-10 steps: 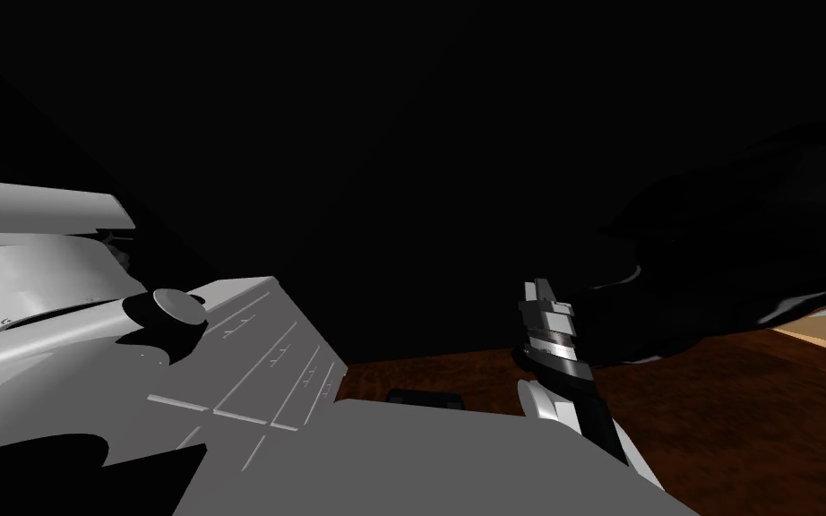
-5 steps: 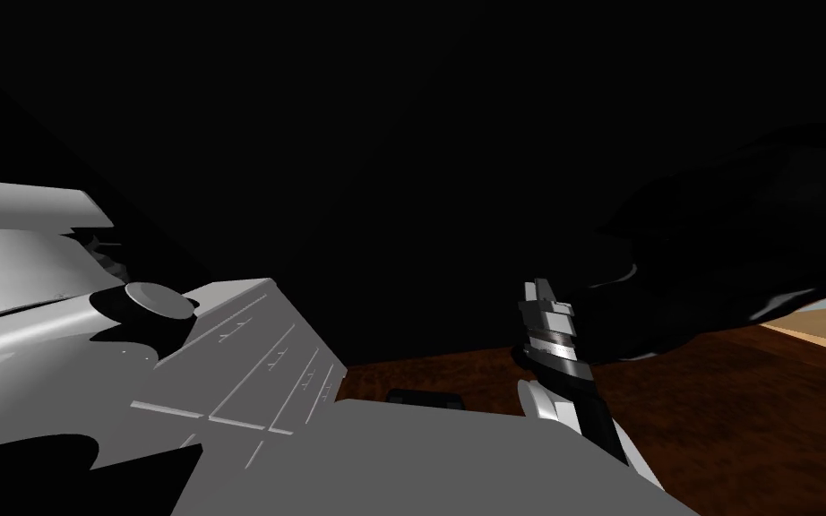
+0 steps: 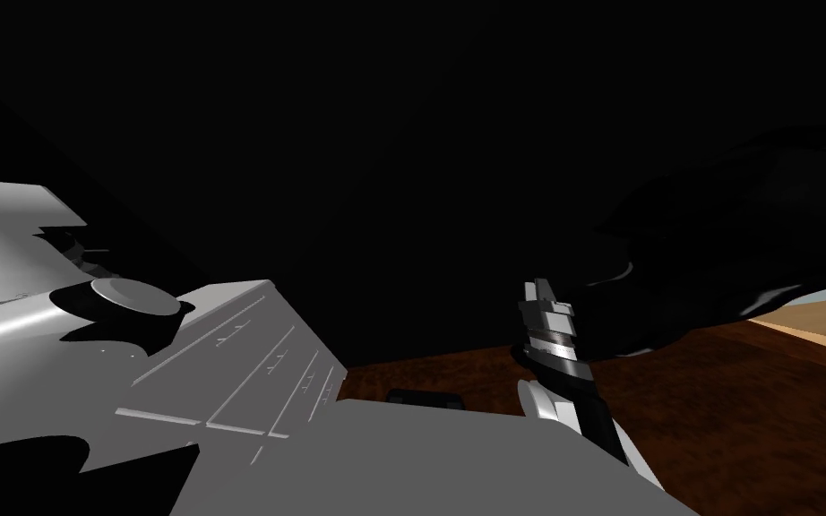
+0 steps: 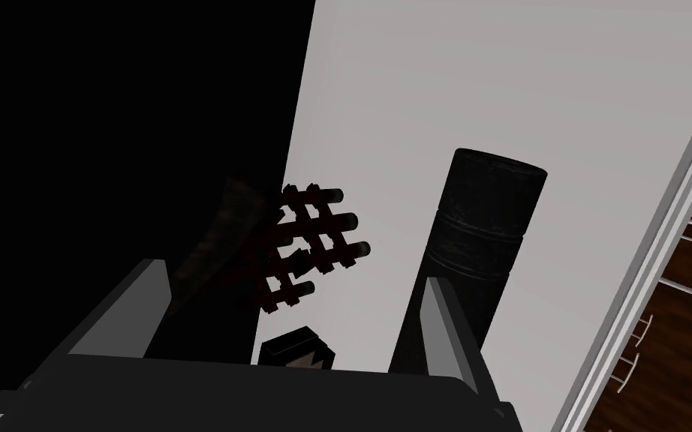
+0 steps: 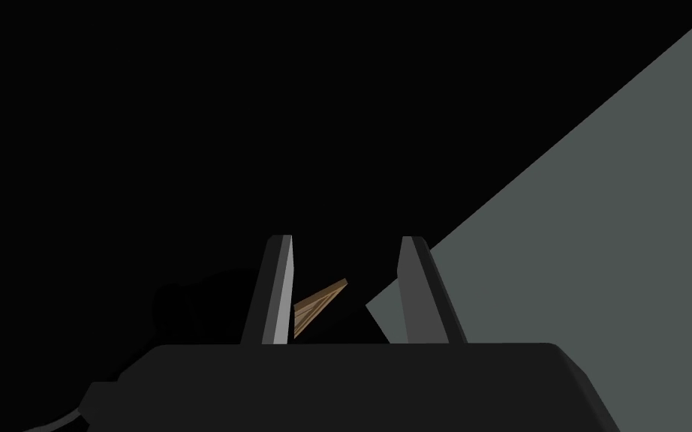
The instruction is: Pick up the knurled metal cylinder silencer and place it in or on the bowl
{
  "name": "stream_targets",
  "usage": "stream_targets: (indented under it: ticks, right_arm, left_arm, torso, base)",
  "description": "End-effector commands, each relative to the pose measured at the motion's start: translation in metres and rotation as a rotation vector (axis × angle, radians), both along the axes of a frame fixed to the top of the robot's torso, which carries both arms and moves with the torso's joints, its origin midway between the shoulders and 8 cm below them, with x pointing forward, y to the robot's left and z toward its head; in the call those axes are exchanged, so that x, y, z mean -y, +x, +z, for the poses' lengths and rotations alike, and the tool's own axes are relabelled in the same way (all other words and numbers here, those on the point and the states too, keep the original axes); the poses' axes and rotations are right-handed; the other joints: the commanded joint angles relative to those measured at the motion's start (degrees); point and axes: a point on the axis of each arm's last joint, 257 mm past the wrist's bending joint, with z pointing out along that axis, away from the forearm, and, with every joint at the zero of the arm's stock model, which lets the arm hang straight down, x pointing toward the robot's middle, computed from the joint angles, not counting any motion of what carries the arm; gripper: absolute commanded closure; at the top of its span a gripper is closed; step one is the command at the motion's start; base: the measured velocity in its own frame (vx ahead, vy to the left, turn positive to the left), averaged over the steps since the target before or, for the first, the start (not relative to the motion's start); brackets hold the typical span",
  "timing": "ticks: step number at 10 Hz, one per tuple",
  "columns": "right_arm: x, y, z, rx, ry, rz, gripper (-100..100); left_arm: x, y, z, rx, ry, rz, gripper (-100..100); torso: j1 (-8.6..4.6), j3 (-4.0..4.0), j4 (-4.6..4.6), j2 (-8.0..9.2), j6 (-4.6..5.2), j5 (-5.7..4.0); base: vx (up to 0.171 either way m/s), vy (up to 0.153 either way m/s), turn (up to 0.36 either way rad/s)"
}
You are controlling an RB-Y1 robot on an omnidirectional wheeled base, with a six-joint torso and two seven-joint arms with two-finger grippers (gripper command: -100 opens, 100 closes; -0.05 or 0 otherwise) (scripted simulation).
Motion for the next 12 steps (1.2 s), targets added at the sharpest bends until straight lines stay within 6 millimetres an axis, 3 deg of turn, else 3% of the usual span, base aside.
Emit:
stream_targets:
  ticks: [1,7,8,11,12]
  right_arm:
    - [0.0,0.0,0.0,0.0,0.0,0.0,0]
    - [0.0,0.0,0.0,0.0,0.0,0.0,0]
    - [0.0,0.0,0.0,0.0,0.0,0.0,0]
    - [0.0,0.0,0.0,0.0,0.0,0.0,0]
    - [0.0,0.0,0.0,0.0,0.0,0.0,0]
  left_arm:
    - [0.009,-0.008,-0.014,0.019,-0.087,0.021,-100]
    - [0.047,-0.02,-0.061,-0.006,-0.334,0.041,-100]
    - [0.047,-0.02,-0.061,-0.006,-0.334,0.041,-100]
    - [0.078,-0.028,-0.081,-0.018,-0.49,0.055,-100]
    - [0.077,-0.029,-0.078,-0.014,-0.486,0.057,-100]
  torso:
    - [0.0,0.0,0.0,0.0,0.0,0.0]
    - [0.1,0.0,0.0,0.0,0.0,0.02]
    - [0.11,0.0,0.0,0.0,0.0,0.03]
    - [0.07,-0.01,0.0,-0.01,0.0,0.02]
    - [0.15,0.01,0.0,0.02,0.0,0.04]
  base:
    - [0.001,0.05,-0.027]
    - [0.002,0.048,-0.01]
    - [-0.004,0.031,-0.002]
    - [-0.003,0.061,0.003]
    - [-0.011,0.066,-0.001]
